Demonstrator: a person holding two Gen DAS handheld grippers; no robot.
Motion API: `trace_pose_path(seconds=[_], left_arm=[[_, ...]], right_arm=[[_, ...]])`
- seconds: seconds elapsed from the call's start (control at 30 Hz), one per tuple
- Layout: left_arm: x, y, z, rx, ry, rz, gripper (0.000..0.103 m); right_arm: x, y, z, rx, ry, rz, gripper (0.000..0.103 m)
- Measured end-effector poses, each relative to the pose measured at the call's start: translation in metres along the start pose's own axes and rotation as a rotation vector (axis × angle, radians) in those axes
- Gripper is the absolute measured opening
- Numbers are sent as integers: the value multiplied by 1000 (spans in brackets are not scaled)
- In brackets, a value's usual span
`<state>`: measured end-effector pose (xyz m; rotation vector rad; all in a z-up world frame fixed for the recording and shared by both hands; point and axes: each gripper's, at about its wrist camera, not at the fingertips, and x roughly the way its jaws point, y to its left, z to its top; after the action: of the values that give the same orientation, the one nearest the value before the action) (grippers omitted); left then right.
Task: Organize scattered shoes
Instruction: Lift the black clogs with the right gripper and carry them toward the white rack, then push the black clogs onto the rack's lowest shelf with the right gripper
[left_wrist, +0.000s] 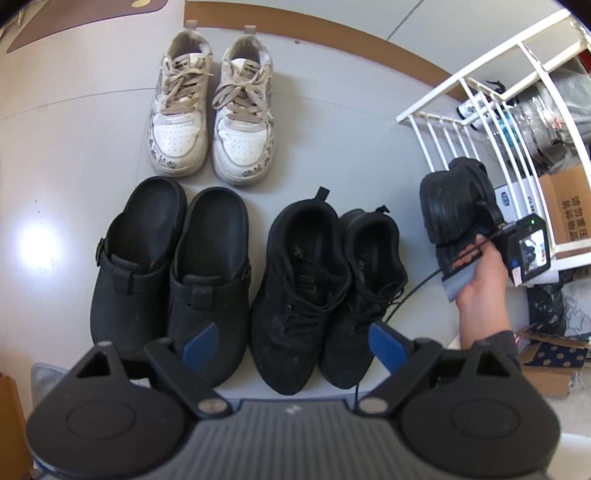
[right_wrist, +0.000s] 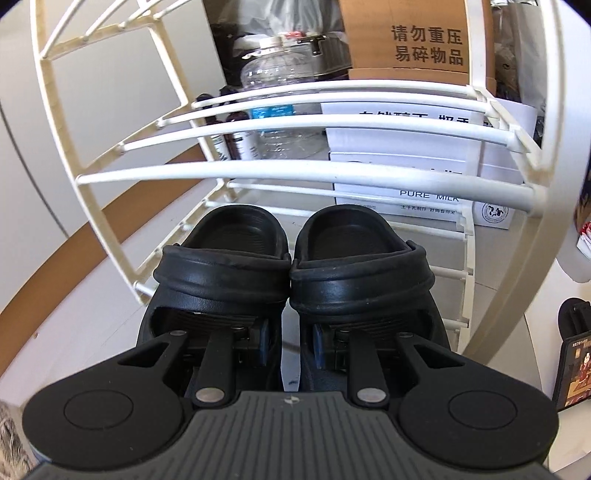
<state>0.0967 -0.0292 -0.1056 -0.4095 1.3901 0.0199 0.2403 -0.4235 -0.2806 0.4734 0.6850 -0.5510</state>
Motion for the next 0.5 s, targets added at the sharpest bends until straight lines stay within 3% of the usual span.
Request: trace_pose_path(seconds=[0.5], left_arm=[[18,11,0,-24,56,18,91]], right_arm=[[44,-7,23,91,-61,-133,26]])
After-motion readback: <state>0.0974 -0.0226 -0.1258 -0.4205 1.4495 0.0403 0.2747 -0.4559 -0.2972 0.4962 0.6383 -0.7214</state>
